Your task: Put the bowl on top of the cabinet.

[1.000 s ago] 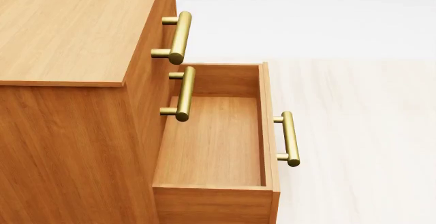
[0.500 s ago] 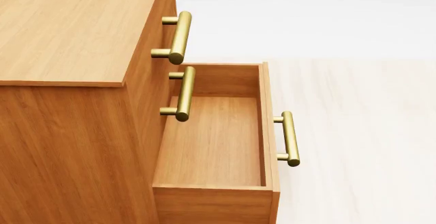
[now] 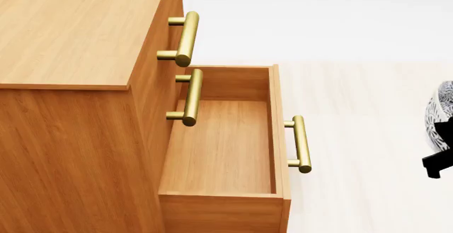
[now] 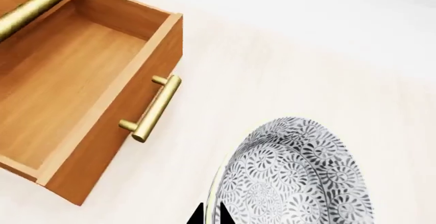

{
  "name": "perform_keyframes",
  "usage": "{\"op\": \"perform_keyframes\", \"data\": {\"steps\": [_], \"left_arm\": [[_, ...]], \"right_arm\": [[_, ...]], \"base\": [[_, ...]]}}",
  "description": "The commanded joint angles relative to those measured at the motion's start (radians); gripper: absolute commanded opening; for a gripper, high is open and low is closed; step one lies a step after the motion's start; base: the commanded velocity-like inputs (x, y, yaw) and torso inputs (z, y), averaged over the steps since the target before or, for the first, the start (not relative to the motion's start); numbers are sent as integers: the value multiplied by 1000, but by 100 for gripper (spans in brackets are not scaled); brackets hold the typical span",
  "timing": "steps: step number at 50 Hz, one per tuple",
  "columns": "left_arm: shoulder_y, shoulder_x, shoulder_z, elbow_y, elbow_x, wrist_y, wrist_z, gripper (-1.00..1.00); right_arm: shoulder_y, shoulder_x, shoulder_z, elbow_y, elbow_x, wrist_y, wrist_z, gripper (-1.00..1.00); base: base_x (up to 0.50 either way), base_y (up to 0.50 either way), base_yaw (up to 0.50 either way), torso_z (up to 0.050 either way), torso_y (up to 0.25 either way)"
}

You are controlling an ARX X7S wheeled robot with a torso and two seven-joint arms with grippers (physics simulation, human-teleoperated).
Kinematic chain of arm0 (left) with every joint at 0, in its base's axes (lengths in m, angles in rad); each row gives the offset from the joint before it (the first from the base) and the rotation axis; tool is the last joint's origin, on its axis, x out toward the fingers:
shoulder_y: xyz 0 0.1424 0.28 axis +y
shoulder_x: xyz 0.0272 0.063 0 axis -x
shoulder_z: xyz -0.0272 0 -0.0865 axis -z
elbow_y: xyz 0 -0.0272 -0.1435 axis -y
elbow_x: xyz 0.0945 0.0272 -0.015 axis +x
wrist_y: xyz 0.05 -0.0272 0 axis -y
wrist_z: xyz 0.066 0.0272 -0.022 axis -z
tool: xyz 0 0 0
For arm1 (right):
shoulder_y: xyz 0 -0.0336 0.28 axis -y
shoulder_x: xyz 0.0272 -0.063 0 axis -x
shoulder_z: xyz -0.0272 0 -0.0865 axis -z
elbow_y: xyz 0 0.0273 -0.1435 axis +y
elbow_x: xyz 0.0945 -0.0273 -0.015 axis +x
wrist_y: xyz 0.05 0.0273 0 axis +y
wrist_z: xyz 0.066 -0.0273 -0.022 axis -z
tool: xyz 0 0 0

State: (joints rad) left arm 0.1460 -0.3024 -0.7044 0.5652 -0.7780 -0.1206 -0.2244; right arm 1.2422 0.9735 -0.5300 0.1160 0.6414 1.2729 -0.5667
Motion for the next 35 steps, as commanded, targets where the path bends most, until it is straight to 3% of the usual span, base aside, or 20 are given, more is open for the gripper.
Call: {"op": "perform_keyframes", "data": {"steps": [1,21,35], "left_arm": [[2,-2,7,-2,7,3,3,100],[3,-4,16,-4,11,8,5,100],[5,-6,21,-4,13,10,7,100]], "right_arm": [[227,-124,-166,70,-95,-19,-108,-100],[501,-316,-382,233,-216,-113,-282,-100],[613,-397,-460,131,-236,-196,-382,-100]], "base": [[0,0,0,0,0],[0,0,0,0,0],[0,0,0,0,0]]}}
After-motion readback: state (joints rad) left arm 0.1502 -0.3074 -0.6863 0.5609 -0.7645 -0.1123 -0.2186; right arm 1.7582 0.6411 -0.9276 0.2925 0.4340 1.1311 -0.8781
